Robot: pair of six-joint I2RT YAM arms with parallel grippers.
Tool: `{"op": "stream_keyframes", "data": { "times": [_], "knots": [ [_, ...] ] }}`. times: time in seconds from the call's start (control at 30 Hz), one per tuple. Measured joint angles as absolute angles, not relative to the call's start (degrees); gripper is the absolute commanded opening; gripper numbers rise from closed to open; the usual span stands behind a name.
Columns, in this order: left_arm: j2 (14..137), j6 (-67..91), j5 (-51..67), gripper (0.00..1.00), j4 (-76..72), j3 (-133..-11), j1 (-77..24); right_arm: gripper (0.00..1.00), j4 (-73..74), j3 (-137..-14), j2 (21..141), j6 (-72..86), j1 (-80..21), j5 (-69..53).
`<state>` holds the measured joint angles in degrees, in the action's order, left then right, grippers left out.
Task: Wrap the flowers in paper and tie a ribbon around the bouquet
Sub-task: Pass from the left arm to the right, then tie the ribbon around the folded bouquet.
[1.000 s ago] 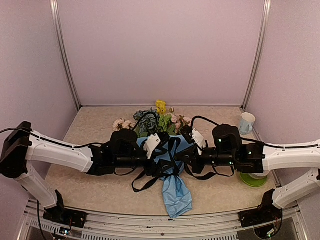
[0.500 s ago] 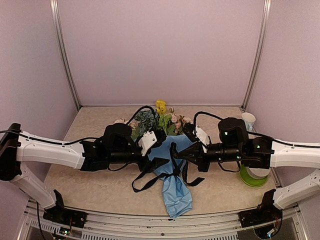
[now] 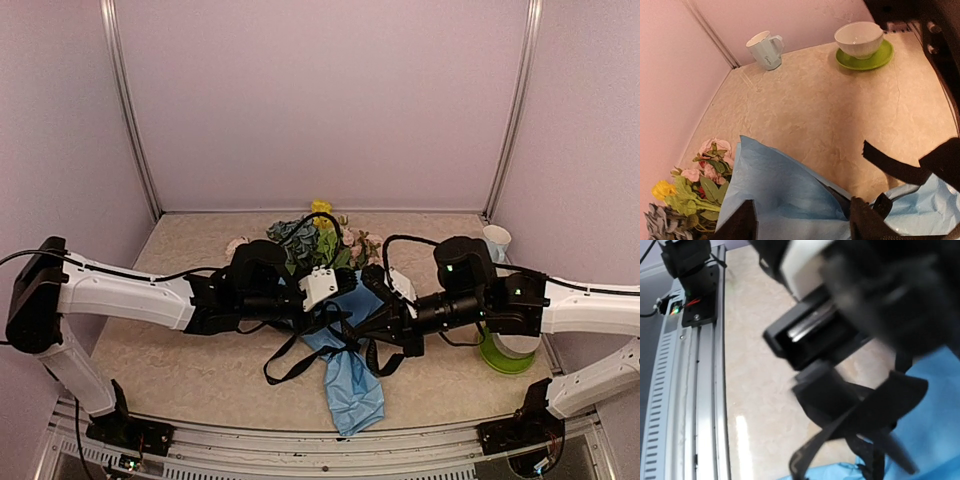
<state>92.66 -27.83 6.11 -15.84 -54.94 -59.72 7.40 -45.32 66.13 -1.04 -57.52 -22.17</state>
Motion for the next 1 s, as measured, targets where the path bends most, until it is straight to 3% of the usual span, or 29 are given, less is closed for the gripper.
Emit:
{"op": "stream_keyframes", "data": {
  "times": [0.07,0.1,0.13,0.23,0.33,0.53,0.8,0.83,0.93,0.97,1.0],
  "knots": [
    [92.75,-28.38,6.87,0.07,-15.79,-55.00,-59.55,0.00,7.70,-45.34,66.08,-1.13,-57.52,-22.22],
    [92.75,-28.47,7.60,0.00,-15.75,-55.05,-59.37,0.00,7.88,-45.34,65.98,-1.08,-57.49,-21.96],
    [92.75,-28.32,8.45,0.00,-15.75,-55.05,-59.29,0.00,8.01,-45.32,65.76,-0.99,-57.43,-21.58],
    [92.73,-26.68,11.05,0.00,-15.86,-55.02,-59.29,0.47,7.35,-44.80,64.47,-0.01,-56.71,-19.94],
    [92.60,-23.92,12.71,0.00,-16.10,-55.02,-59.29,0.72,5.13,-42.85,63.42,1.32,-56.07,-18.00],
    [92.38,-19.75,13.04,0.00,-16.19,-55.02,-59.33,0.77,-0.03,-40.25,66.35,3.73,-55.94,-16.08],
    [93.10,-16.75,10.92,0.00,-14.96,-57.47,-59.33,0.68,-7.77,-38.54,71.77,7.09,-55.90,-17.34],
    [93.08,-16.60,10.66,0.00,-14.98,-57.52,-59.33,0.59,-8.99,-38.26,72.29,7.53,-55.90,-17.96],
    [93.32,-16.19,10.00,0.00,-14.94,-57.52,-59.33,0.03,-11.51,-37.93,74.32,8.58,-55.90,-19.73],
    [93.51,-15.94,9.80,0.04,-14.85,-57.58,-59.33,0.00,-12.12,-37.93,75.05,8.73,-55.90,-20.34],
    [93.71,-15.66,9.58,0.17,-14.70,-57.60,-59.33,0.00,-12.43,-37.93,75.75,8.93,-55.90,-20.95]
  ]
}}
